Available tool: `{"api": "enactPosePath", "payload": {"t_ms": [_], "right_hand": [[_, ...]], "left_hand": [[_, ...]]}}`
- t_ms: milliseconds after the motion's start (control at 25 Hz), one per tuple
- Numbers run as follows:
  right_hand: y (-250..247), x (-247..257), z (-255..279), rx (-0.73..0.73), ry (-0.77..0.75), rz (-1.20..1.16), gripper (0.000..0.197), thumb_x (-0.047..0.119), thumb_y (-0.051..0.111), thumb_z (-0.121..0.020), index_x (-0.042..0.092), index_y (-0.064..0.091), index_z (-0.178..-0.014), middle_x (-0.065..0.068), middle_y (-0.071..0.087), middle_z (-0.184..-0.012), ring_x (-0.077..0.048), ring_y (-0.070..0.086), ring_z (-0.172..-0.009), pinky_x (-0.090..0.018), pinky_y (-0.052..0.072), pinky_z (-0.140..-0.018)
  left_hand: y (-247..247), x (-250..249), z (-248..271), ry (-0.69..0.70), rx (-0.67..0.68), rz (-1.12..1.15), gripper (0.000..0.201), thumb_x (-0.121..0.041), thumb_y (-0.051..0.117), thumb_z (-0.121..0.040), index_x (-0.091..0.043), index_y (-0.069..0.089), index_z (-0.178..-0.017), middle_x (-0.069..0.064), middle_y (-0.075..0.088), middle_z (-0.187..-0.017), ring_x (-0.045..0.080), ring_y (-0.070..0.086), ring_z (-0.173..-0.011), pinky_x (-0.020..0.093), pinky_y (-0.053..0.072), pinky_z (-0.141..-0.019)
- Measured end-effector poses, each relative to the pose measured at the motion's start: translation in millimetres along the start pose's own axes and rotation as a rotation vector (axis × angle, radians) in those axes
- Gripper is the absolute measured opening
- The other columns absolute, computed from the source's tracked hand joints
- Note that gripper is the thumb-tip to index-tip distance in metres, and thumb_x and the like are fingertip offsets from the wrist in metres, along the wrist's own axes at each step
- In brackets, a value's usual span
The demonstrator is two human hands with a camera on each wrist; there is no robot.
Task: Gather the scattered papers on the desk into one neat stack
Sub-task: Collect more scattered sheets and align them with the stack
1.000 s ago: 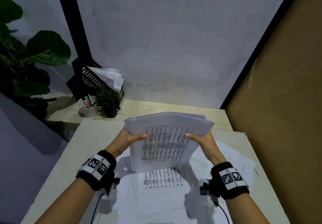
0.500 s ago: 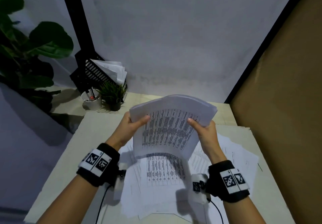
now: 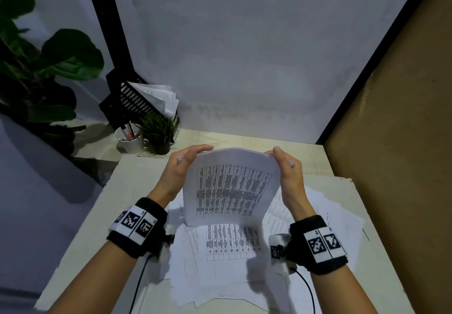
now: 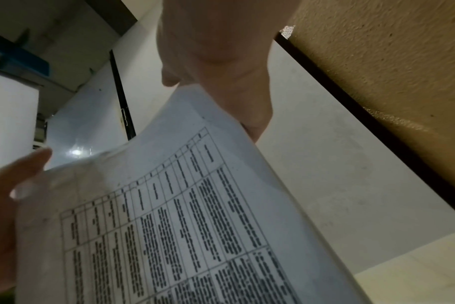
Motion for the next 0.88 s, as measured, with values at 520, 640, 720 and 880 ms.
{"api": "enactPosePath", "payload": {"t_ms": [520,640,720,880], "right_hand": [[1,-27,-6,0.077,0.062,0.199,0.006,0.018,0.068,-0.08,0.023,0.071,-0.079,0.003,0.07,-0.082,-0.015,0.065,-0.084,-0.039,0.051,-0.087],[5,3,-12,0.019,-0.077,0.192,0.018,0.011,0.061,-0.084,0.027,0.068,-0.077,0.011,0.068,-0.07,-0.003,0.063,-0.069,-0.025,0.052,-0.069],[4,27,-17,0.01,-0.146,0.157,0.019,0.009,0.061,-0.084,0.025,0.066,-0.076,0.016,0.068,-0.065,0.001,0.061,-0.062,-0.019,0.05,-0.061],[1,48,-23,0.011,-0.167,0.061,0.018,0.0,0.063,-0.08,0.018,0.063,-0.078,0.017,0.068,-0.066,0.004,0.061,-0.062,-0.013,0.05,-0.06]], "left_hand": [[5,8,-4,0.008,-0.037,-0.117,0.016,-0.022,0.057,-0.086,-0.033,0.069,-0.086,-0.026,0.071,-0.081,-0.008,0.063,-0.08,0.014,0.046,-0.073],[1,-7,-6,0.054,0.025,-0.047,0.041,-0.051,0.073,-0.061,-0.041,0.064,-0.1,-0.018,0.072,-0.095,0.001,0.065,-0.095,0.018,0.053,-0.075],[-6,-2,-6,-0.007,0.036,-0.08,0.049,-0.053,0.077,-0.054,-0.037,0.062,-0.097,-0.017,0.072,-0.089,-0.002,0.065,-0.087,0.021,0.055,-0.075],[-13,18,-2,-0.152,-0.078,-0.162,0.016,-0.018,0.06,-0.084,-0.031,0.062,-0.091,-0.029,0.071,-0.079,-0.008,0.065,-0.082,0.041,0.05,-0.094]]}}
Point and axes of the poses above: each hand's wrist, its own z-axis away from the middle knuckle, its own y-axis out of the palm, x = y × z, the point moved 5 cm from there along -z, towards the middle knuckle
